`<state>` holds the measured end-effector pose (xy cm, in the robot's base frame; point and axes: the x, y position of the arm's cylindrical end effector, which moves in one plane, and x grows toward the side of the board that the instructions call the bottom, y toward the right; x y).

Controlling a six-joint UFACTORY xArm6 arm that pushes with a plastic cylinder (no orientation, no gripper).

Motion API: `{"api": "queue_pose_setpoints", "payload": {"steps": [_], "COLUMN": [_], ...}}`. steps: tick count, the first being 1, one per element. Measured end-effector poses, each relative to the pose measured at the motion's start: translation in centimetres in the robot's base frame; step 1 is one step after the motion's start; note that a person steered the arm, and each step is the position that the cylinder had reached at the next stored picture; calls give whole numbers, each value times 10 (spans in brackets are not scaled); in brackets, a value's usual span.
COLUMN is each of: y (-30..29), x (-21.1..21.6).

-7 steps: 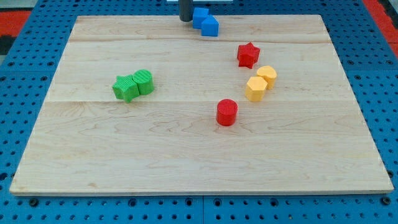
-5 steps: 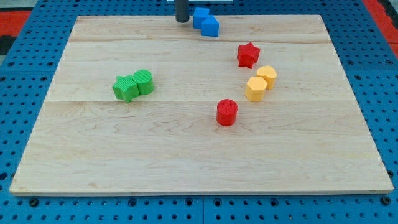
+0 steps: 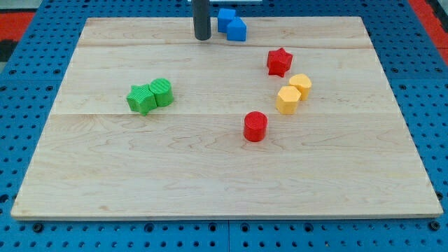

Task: Push the red star towards the up

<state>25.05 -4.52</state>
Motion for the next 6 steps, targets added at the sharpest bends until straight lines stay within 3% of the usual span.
{"api": "queue_pose_setpoints", "payload": {"steps": [1,3,4,5,6], "y": [-2,85,104,104,110], "x": [28,51,95,138,139]}}
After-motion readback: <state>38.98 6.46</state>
